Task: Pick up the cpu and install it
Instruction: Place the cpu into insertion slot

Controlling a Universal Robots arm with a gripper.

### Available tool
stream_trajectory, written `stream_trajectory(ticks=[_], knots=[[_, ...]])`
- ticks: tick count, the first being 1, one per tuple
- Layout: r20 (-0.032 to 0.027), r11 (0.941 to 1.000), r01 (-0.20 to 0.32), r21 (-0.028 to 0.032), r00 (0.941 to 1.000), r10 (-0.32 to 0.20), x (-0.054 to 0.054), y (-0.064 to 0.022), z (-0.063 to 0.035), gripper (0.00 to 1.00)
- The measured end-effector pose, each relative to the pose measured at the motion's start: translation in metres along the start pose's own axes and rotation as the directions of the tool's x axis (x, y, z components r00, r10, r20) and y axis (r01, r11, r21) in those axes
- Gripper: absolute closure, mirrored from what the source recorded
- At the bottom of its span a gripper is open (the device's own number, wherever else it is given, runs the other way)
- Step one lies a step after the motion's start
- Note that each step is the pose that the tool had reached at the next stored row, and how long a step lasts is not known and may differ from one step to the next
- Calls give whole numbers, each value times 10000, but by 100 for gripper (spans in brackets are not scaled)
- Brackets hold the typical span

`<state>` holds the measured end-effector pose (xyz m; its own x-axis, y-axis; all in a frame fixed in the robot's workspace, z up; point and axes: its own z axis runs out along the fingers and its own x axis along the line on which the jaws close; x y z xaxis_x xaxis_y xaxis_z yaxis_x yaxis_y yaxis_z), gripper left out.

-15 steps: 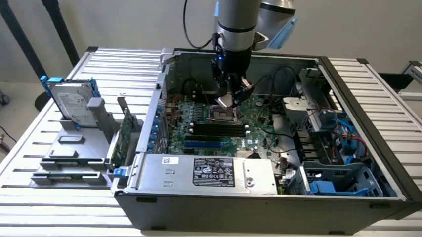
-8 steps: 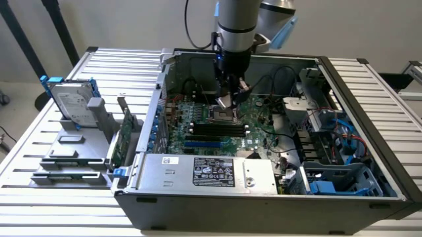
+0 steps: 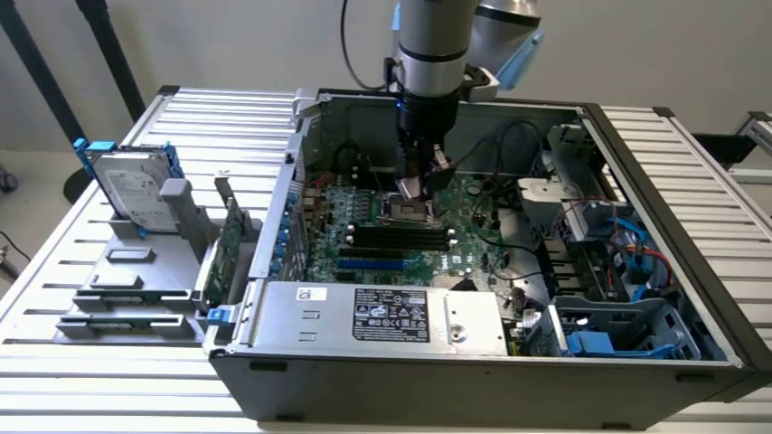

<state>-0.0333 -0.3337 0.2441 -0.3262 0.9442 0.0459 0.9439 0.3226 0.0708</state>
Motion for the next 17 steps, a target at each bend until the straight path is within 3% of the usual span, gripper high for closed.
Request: stream_trajectory(ticks=[6,13,17], knots=[[69,9942,-1078,-38,9941,1078,-1,-1,13,45],[140,9749,-2224,-92,9748,2225,-1,-2,25,45],[158,9666,-2562,-110,9665,2563,-3,-9,30,45]])
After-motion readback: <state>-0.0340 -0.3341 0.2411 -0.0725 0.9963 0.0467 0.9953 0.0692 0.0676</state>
